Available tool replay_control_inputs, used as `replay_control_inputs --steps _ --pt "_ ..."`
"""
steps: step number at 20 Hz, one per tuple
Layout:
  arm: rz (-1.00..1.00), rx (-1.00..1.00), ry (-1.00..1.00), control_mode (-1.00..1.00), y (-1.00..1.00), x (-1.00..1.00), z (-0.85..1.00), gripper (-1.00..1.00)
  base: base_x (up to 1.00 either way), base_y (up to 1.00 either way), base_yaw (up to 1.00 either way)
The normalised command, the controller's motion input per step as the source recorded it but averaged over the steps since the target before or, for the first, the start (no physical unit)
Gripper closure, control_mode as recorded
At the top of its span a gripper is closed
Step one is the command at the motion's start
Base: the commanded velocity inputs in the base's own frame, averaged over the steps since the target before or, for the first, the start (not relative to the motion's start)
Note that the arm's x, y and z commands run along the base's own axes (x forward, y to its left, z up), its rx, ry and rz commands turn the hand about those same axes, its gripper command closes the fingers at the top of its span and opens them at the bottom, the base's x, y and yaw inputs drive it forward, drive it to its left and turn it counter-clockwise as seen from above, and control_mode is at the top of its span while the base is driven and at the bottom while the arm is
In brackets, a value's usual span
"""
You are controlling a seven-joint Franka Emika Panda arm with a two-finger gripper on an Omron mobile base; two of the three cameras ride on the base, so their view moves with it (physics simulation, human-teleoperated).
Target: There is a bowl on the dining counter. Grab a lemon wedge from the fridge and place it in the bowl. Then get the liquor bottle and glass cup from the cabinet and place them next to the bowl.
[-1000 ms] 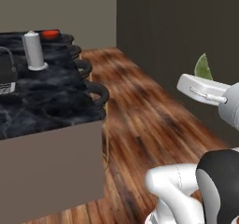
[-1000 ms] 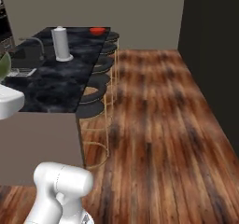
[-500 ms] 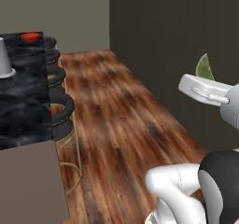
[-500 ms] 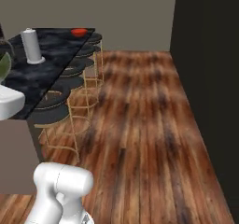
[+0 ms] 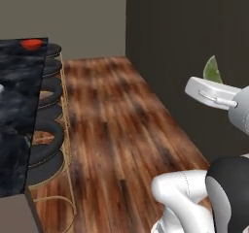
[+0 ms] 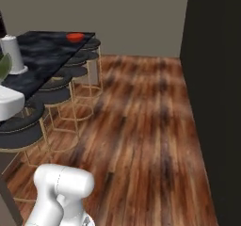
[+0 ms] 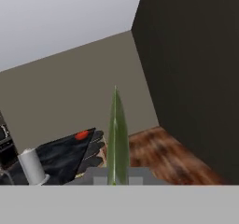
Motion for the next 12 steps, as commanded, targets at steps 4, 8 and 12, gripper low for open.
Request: replay_control_inputs --steps 4,8,12 --pt "0.0 0.0 0.0 1.0 0.0 0.0 0.0 1.0 1.0 -0.57 0.25" --pt "0.0 0.0 0.0 1.0 0.0 0.0 0.0 1.0 1.0 -0.63 0.28" --pt "0.0 0.0 0.0 1.0 0.0 0.0 0.0 1.0 1.0 -0.63 0.3"
